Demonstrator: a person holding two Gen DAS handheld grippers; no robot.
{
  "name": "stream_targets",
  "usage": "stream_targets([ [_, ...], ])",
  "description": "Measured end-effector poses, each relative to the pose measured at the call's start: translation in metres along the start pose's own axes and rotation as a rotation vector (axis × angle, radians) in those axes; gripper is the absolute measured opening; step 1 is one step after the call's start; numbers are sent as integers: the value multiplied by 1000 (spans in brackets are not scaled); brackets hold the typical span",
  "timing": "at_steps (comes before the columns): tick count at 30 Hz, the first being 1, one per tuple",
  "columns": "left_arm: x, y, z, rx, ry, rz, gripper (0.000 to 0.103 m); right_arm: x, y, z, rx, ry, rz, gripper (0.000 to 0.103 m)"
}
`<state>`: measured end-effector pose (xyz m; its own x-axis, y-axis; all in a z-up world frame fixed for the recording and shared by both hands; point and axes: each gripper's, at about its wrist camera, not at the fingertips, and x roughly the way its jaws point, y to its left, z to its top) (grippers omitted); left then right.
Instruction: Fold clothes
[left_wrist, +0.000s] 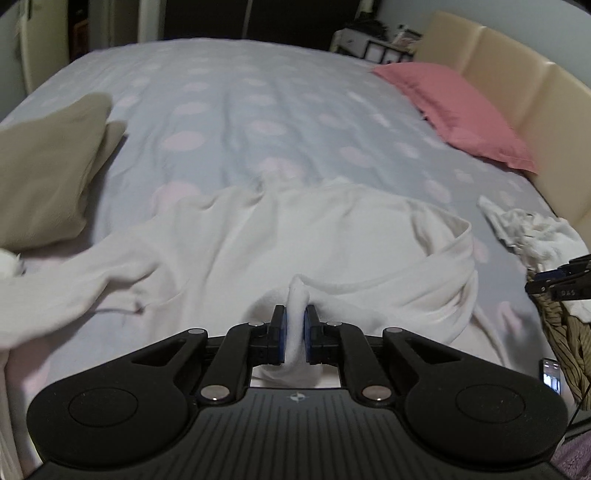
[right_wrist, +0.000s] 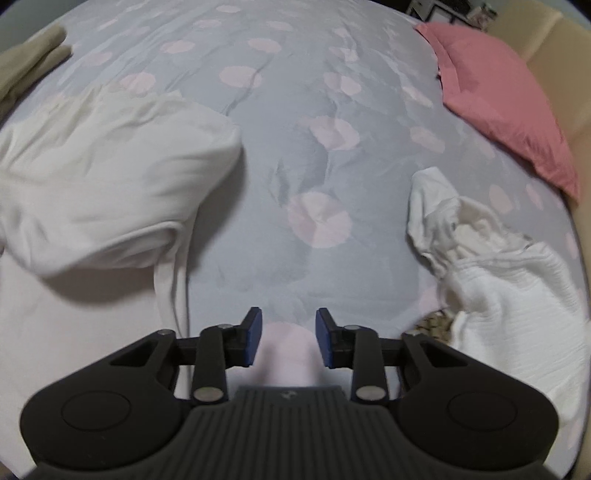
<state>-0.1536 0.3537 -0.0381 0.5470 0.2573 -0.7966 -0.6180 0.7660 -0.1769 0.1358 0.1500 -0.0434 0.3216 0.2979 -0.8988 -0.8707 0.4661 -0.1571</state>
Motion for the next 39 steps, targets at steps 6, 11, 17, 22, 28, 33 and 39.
stream_targets([
  [6,-4,20,3,-39,-6,37,7,9,25,9,-61,-34,87,29],
  [11,-6,30,3,-58,-13,29,7,16,61,13,-218,-82,164,31],
  [17,-14,33,11,-77,-47,3,7,38,95,15,-372,-80,149,43],
  [22,-26,30,21,-76,-109,-19,7,49,106,14,-437,-76,105,26],
  [28,-34,31,27,-37,-111,48,7,38,73,22,-280,-50,91,9],
  [33,-4,35,12,-14,29,74,5,49,53,10,-244,27,26,8],
  [39,21,37,-6,7,128,81,5,52,46,10,-213,82,57,11],
])
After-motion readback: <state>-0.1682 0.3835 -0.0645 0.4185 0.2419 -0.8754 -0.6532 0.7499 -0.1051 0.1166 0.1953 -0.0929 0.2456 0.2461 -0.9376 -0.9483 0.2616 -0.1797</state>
